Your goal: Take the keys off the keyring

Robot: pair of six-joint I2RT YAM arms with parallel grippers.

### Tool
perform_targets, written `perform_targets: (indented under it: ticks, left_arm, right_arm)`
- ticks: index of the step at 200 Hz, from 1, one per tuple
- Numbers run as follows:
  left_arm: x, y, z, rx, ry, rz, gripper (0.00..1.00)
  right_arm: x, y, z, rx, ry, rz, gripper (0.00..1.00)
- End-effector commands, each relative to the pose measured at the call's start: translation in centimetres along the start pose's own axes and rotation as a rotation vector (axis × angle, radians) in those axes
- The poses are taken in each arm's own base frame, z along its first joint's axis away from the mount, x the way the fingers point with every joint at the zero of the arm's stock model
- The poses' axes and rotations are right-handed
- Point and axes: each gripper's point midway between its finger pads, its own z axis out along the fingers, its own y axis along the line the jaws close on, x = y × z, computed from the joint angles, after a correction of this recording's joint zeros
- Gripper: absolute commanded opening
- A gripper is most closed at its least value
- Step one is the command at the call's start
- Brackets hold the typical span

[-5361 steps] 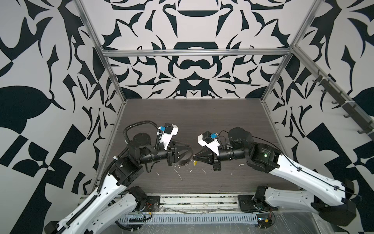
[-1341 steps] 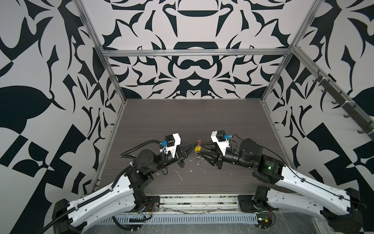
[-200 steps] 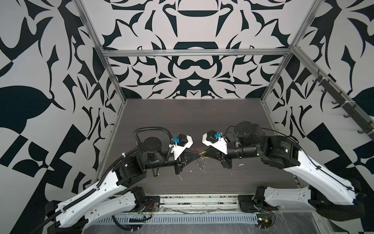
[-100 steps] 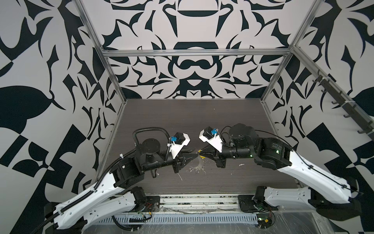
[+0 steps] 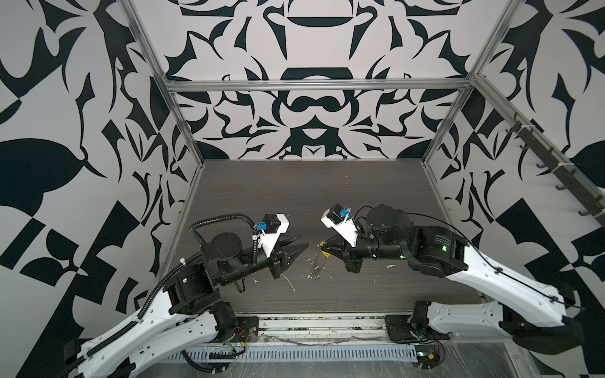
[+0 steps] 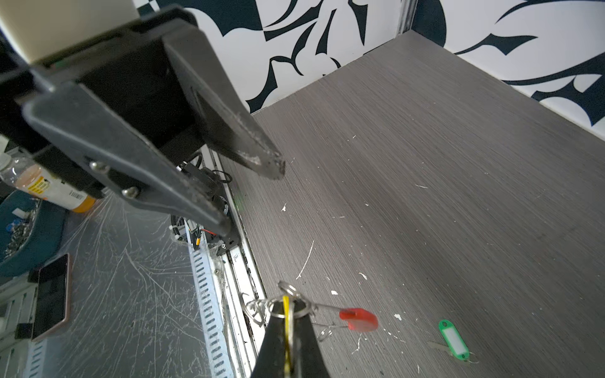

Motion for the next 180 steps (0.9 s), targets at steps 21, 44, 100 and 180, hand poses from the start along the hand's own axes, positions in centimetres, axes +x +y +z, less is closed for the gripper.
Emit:
perform_targets:
  ticks: [21, 44, 100, 180]
  left_arm:
    - [0.6, 1.2, 0.4, -0.058, -0.036, -0.075, 0.39]
    - [1.1, 1.3, 0.8, -0.053, -0.047, -0.095, 0.39]
    - [2.4, 1.1, 2.1, -0.03, -0.016, -0.128, 0.41]
    - [3.0, 1.9, 4.0, -0.071, 0.021, -0.108, 0.42]
  right_arm:
    - [-3.4, -1.3, -1.0, 0.075, -0.195, 0.202, 0.0]
    - [-4.2, -2.0, -1.2, 0.097, -0.257, 0.292, 0.0]
    - [-4.9, -2.5, -1.1, 0.102, -0.314, 0.376, 0.0]
    - [-5.5, -2.6, -1.6, 0.098, -0.38, 0.446, 0.0]
